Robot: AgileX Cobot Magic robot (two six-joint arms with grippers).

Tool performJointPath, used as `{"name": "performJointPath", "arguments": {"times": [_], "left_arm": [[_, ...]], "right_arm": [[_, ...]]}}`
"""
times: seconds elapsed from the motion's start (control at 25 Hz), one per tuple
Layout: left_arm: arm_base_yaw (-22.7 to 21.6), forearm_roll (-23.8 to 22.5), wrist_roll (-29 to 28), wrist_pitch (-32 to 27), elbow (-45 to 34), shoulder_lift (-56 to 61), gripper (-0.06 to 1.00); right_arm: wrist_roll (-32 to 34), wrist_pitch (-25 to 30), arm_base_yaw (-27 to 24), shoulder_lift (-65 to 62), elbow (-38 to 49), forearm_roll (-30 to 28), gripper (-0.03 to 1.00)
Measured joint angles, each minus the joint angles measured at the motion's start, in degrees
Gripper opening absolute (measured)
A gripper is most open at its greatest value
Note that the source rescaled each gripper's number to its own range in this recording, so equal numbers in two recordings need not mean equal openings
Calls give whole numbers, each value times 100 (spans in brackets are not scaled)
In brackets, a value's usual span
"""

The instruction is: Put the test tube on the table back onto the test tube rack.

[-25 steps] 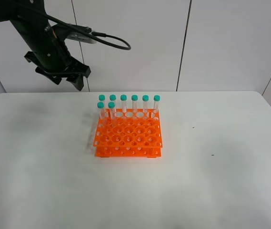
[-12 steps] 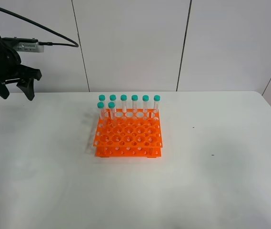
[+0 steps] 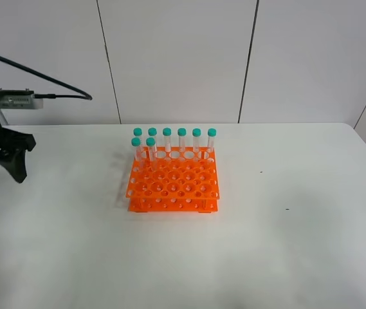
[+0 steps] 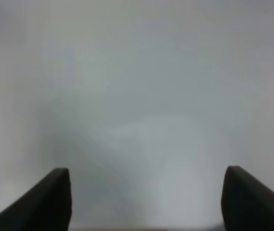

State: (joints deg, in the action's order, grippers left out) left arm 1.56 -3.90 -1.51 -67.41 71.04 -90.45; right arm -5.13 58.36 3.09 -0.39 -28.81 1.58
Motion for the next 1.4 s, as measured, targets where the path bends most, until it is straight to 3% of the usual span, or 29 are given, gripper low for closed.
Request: {"name": "performJointPath", "arguments": {"times": [0.32, 0.72, 0.92, 1.4], "left_arm": [[0, 20, -2, 0, -1989, 2307, 97], [0, 20, -156, 204, -3921, 5401, 97], [0, 20, -193, 617, -4196, 6730, 97], [0, 20, -205, 680, -4264, 8619, 97]], "right_arm": [[0, 0, 0, 0, 0, 0, 100], [0, 0, 0, 0, 0, 0, 100], [0, 0, 0, 0, 0, 0, 100], [0, 0, 0, 0, 0, 0, 100]]}}
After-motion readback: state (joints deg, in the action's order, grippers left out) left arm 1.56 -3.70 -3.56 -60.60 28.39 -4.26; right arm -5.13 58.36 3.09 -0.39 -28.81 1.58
